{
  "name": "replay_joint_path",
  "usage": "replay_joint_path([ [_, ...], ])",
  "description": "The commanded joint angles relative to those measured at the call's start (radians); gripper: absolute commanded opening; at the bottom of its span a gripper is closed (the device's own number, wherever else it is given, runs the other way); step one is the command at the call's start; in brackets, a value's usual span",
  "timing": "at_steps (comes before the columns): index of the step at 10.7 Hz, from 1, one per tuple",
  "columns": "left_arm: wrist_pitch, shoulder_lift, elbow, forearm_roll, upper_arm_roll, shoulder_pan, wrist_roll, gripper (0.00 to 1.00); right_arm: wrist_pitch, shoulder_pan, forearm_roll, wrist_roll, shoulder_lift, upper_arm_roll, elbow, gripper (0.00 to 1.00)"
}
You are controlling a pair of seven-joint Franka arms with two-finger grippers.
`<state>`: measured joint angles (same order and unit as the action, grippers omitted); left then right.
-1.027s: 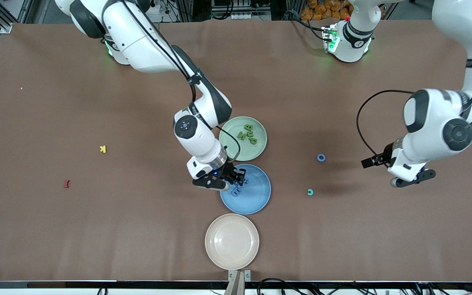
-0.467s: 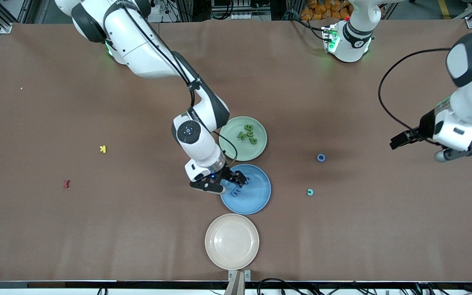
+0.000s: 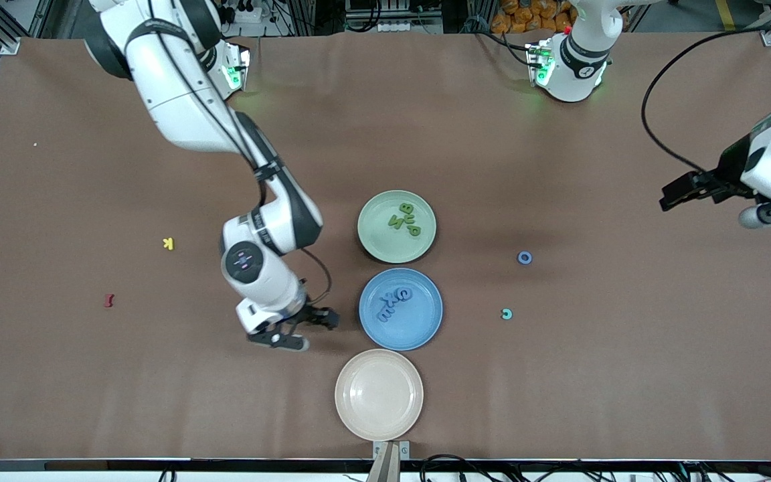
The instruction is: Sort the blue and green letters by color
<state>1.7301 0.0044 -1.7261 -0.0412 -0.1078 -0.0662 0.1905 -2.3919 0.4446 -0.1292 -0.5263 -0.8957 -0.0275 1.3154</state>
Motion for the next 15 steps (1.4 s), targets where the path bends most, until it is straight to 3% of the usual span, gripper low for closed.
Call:
replay_joint_path([
  [1, -0.130, 0.029, 0.141, -0.014, 0.013, -0.001, -0.043, 1.00, 0.047, -0.116, 0.037, 0.173, 0.015, 0.008, 0.019, 1.00],
  [5, -0.133, 0.026, 0.157, 0.079, 0.005, 0.005, -0.083, 1.00, 0.048, -0.204, 0.042, 0.456, 0.095, -0.104, 0.154, 1.00],
  [7, -0.124, 0.026, 0.175, 0.078, 0.003, 0.009, -0.111, 1.00, 0.050, -0.242, 0.042, 0.602, 0.142, -0.155, 0.209, 1.00],
  [10, -0.069, 0.012, 0.165, 0.026, 0.003, 0.000, -0.111, 1.00, 0.053, -0.311, 0.045, 0.741, 0.280, -0.184, 0.313, 1.00],
  [15, -0.067, 0.009, 0.163, 0.024, 0.002, 0.002, -0.109, 1.00, 0.340, -0.366, 0.102, 0.741, 0.504, -0.192, 0.363, 1.00],
])
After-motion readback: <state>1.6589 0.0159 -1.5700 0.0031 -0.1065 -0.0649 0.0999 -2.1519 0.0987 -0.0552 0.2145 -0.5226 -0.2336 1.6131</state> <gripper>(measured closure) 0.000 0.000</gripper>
